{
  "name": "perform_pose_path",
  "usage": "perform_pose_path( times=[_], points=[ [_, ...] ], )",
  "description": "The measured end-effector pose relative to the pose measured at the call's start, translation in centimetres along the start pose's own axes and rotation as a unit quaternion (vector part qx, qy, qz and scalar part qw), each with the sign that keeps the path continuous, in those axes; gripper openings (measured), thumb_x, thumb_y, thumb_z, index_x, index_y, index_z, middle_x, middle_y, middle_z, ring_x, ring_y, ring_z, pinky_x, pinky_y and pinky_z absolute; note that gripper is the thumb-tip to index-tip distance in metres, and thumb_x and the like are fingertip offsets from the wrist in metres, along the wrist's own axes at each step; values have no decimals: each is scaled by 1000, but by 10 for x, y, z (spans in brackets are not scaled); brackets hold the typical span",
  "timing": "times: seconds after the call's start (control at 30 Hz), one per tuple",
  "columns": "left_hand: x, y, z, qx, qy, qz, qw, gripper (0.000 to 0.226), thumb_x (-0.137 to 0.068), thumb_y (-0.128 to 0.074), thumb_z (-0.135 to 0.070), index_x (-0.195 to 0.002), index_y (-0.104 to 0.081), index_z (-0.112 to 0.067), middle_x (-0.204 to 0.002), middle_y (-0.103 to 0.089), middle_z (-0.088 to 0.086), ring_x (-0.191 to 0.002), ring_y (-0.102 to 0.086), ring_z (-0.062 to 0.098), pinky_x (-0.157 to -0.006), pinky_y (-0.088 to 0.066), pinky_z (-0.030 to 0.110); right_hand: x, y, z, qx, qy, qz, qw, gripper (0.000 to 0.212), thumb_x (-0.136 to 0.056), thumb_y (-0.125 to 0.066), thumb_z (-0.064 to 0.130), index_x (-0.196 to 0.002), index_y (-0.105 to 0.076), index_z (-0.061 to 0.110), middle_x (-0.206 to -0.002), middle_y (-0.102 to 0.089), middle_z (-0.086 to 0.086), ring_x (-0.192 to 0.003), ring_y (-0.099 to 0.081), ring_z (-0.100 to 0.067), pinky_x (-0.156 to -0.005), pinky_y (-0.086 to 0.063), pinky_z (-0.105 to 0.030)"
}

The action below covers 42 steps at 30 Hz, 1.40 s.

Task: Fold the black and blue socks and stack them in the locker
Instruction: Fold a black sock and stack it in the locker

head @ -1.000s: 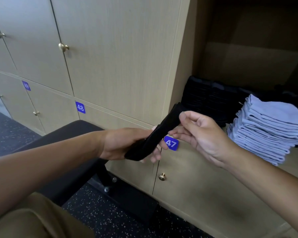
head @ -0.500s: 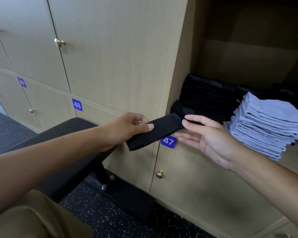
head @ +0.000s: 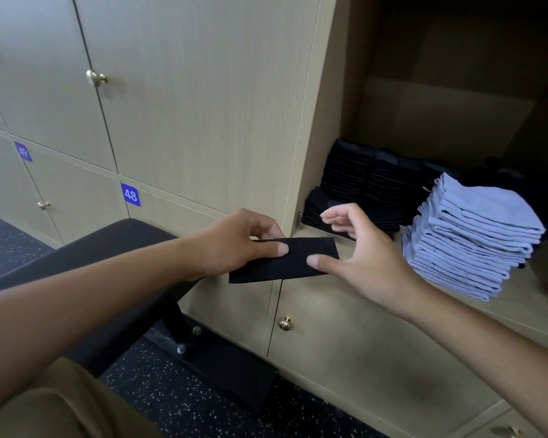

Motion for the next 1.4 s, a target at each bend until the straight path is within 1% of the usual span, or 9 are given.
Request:
perform_pose_path(
  times=[0.1, 0.2, 0.37, 0.67, 0.83, 0.93, 1.03, 1.2, 1.4],
  points=[
    [-1, -3, -3, -10, -6, 10, 1000, 12, -95, -71, -22, -95, -75, -11, -92, -72, 12, -80, -65, 5, -77, -50, 17, 5, -11, 15, 98, 62, 66, 991, 51, -74, -85, 35, -108, -48, 40, -129, -53, 24, -124, -44, 1, -93, -33, -12],
    [-4, -4, -2, 1, -4, 16, 1000, 14, -93, -73, -24, -98, -76, -11, -93, -74, 10, -82, -66, 7, -81, -51, 22, 8, -21, 20, 156, 90, 90, 980, 48, -75, -85, 38, -103, -46, 40, -127, -54, 22, -122, -42, -4, -98, -35, -20],
    [-5, -6, 1, 50, 4, 6, 999, 12, -90, -77, -24, -97, -77, -15, -81, -72, -1, -81, -66, 10, -85, -52, 31, 12, -28, 25, 204, 134, 75, 967, 45, -79, -83, 37, -108, -48, 34, -112, -50, 23, -110, -35, 0, -94, -24, -3],
    [-1, 0, 5, 96, 42, -22, 994, 14, -86, -80, -24, -95, -76, -13, -87, -76, 16, -75, -66, 16, -79, -51, 32, 13, -32, 37, 284, 192, 47, 938, 35, -87, -74, 43, -111, -52, 29, -110, -52, 15, -105, -38, -4, -89, -25, -14],
    [-1, 10, 5, 76, 37, -50, 995, 23, -95, -70, -28, -96, -71, -5, -72, -70, 6, -58, -62, 14, -57, -49, 21, 3, -17, 35, 317, 168, 59, 931, 33, -88, -73, 44, -111, -56, 28, -110, -54, 14, -108, -45, -9, -93, -35, -24],
    [0, 14, 6, 29, 28, -21, 999, 28, -98, -65, -34, -97, -65, -6, -74, -74, 4, -61, -68, 20, -65, -53, 30, -8, 1, 28, 339, 134, 72, 928, 32, -86, -75, 43, -107, -55, 31, -106, -52, 15, -104, -44, -8, -86, -42, -30],
    [4, 19, 10, -55, 26, 8, 998, 25, -96, -65, -41, -97, -65, -16, -79, -77, 2, -65, -73, 21, -67, -53, 24, -23, 22, 18, 348, 85, 86, 930, 33, -82, -79, 43, -103, -56, 32, -103, -54, 14, -97, -47, -9, -81, -45, -32],
    [5, 22, 17, -135, 17, 37, 990, 14, -95, -68, -36, -91, -66, -22, -74, -76, -5, -61, -72, 17, -67, -52, 24, -57, 60, 8, 318, 6, 80, 945, 35, -73, -89, 39, -97, -67, 27, -104, -64, 9, -101, -61, -15, -89, -49, -33],
    [7, 24, 20, -171, 16, 52, 984, 13, -96, -67, -35, -90, -65, -24, -74, -76, -8, -62, -72, 13, -76, -56, 29, -92, 79, -13, 327, -47, 68, 942, 37, -70, -91, 38, -97, -70, 25, -101, -66, 7, -104, -60, -17, -92, -50, -34]
  ],
)
Point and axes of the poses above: each hand's wrist, its own x-axis away from the middle knuckle, its own y-axis out of the back of the hand, z = x × y, the point moved 8 cm from there along -x, towards the middle knuckle
